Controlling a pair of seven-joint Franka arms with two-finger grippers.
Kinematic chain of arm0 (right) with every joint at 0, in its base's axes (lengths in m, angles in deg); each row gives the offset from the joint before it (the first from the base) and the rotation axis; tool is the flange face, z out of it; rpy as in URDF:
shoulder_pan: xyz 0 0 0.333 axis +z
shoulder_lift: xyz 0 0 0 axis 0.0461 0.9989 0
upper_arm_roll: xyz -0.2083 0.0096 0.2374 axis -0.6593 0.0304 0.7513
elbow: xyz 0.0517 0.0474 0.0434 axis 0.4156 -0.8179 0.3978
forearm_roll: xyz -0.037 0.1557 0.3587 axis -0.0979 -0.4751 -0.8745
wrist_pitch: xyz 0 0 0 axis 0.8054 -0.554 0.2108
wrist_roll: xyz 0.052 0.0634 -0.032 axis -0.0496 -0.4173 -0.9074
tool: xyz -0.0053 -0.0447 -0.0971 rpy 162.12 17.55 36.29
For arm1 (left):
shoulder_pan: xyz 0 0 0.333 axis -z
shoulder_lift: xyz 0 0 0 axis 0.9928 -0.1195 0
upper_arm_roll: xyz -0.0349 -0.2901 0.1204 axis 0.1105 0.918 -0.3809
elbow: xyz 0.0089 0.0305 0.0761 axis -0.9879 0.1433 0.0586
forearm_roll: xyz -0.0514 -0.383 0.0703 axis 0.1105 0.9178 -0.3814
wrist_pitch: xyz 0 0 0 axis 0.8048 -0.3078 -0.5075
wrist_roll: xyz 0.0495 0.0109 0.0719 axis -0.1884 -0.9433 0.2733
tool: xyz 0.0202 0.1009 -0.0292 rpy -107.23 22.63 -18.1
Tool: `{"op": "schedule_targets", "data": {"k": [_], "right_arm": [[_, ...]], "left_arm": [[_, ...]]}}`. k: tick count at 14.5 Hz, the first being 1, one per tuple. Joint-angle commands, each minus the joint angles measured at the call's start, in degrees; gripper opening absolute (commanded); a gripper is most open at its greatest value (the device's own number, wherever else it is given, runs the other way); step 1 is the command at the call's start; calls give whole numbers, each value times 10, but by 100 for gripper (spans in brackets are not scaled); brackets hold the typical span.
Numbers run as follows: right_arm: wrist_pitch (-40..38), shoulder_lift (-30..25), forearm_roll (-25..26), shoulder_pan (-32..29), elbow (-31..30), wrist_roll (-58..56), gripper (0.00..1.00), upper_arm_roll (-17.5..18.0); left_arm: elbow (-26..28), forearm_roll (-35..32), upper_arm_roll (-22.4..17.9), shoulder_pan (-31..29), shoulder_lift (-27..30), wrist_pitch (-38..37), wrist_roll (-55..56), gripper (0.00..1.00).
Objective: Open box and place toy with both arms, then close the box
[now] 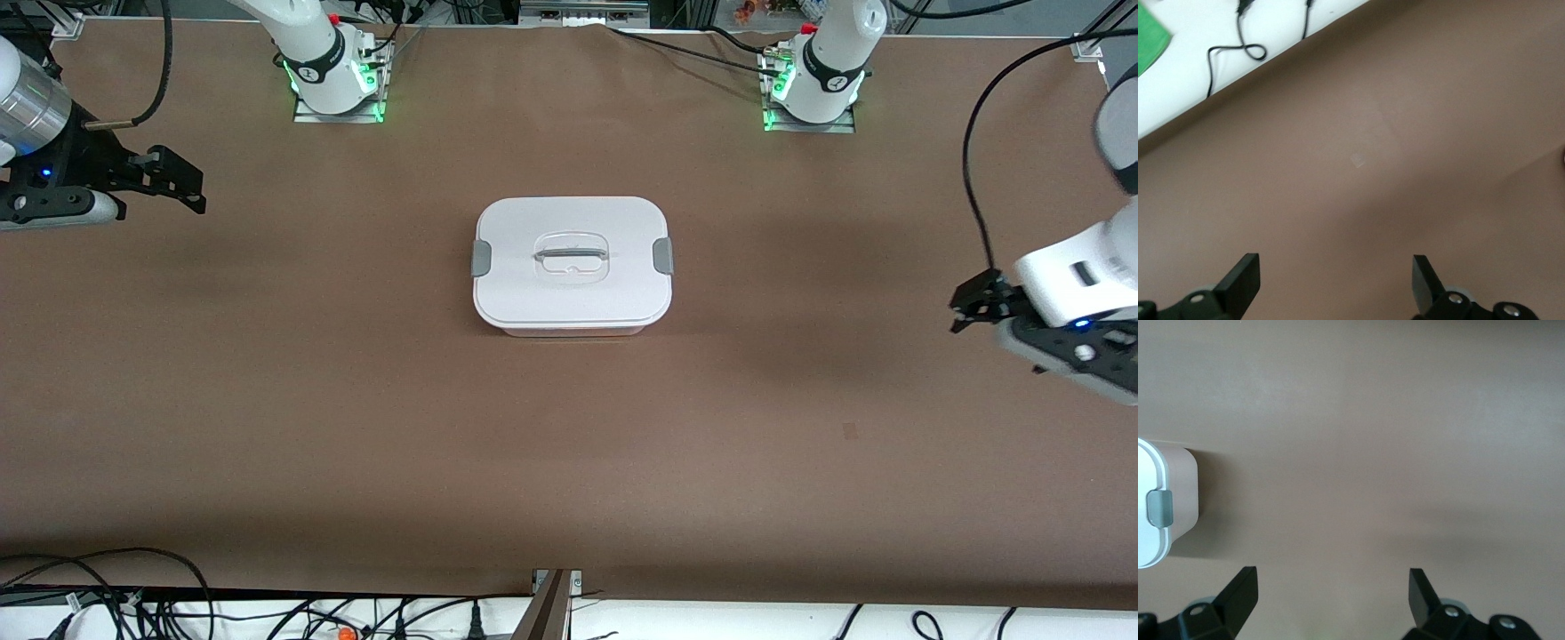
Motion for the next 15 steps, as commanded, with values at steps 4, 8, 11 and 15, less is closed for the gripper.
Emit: {"op": "schedule_targets", "data": {"k": [4, 8, 11, 15], "right_arm": [[-12, 3, -1, -8, 11, 6, 100, 7], [-13, 3, -1, -8, 11, 6, 100, 7], [-13, 3, -1, -8, 11, 5, 100, 7], [-13, 3, -1, -8, 11, 6, 100, 7]], "left_arm": [[114, 22, 8, -31, 117, -36, 174, 100], [117, 16, 7, -32, 136, -78, 180, 100], [117, 18, 4, -37, 131, -83, 181, 100], [119, 24, 3, -44, 139, -89, 205, 100]]}}
